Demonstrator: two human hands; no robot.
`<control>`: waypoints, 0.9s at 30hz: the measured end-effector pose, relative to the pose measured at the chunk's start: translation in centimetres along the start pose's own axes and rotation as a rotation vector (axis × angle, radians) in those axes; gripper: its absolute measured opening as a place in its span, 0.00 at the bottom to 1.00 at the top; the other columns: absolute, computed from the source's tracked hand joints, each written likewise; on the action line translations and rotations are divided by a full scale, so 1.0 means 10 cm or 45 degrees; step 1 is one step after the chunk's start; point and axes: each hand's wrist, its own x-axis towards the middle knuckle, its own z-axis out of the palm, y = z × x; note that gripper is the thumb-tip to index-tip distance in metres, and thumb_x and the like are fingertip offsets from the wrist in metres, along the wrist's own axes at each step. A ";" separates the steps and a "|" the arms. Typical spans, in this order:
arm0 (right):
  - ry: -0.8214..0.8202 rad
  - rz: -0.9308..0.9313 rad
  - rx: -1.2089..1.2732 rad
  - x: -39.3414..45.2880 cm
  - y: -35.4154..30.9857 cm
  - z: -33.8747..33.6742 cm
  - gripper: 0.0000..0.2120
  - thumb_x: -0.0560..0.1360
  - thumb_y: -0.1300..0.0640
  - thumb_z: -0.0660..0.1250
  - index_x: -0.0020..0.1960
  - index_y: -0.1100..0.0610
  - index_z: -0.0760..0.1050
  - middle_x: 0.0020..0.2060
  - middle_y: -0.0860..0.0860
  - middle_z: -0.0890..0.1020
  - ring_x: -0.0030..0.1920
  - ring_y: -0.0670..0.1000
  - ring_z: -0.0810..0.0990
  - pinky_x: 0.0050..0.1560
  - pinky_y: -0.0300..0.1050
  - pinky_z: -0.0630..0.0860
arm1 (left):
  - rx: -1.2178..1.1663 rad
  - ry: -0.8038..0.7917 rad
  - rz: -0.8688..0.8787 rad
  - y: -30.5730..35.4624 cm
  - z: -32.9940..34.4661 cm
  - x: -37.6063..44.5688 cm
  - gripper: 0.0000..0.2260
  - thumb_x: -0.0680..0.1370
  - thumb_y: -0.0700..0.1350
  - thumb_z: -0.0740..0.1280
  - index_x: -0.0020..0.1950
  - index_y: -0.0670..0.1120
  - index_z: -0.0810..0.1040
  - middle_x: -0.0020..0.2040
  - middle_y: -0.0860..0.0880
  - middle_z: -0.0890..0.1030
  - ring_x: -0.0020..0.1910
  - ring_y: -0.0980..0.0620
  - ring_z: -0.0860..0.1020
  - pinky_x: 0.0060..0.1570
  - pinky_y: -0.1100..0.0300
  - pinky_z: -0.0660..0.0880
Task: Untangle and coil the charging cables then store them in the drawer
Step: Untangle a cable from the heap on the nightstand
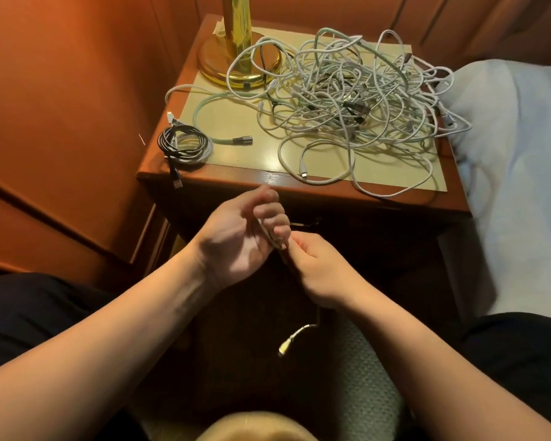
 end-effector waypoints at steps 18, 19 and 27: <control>0.078 -0.344 0.117 -0.38 -0.36 -0.31 0.18 0.82 0.52 0.61 0.34 0.54 0.70 0.26 0.47 0.68 0.28 0.47 0.66 0.31 0.47 0.62 | 1.923 0.034 0.724 0.18 -0.19 0.05 0.12 0.87 0.47 0.60 0.52 0.49 0.82 0.41 0.51 0.85 0.40 0.52 0.82 0.41 0.62 0.75; 0.111 -0.381 0.118 -0.37 -0.35 -0.34 0.17 0.82 0.53 0.61 0.35 0.51 0.72 0.27 0.47 0.68 0.29 0.48 0.66 0.31 0.49 0.63 | 2.031 -0.045 0.645 0.15 -0.18 0.04 0.14 0.87 0.48 0.59 0.47 0.52 0.81 0.39 0.51 0.84 0.37 0.54 0.80 0.40 0.61 0.74; 0.297 -0.373 0.116 -0.25 -0.26 -0.39 0.14 0.85 0.54 0.59 0.42 0.56 0.73 0.32 0.48 0.72 0.34 0.47 0.70 0.36 0.49 0.67 | 1.471 -0.312 0.112 -0.05 -0.10 0.03 0.34 0.81 0.65 0.45 0.29 0.41 0.68 0.20 0.46 0.66 0.21 0.48 0.67 0.33 0.56 0.74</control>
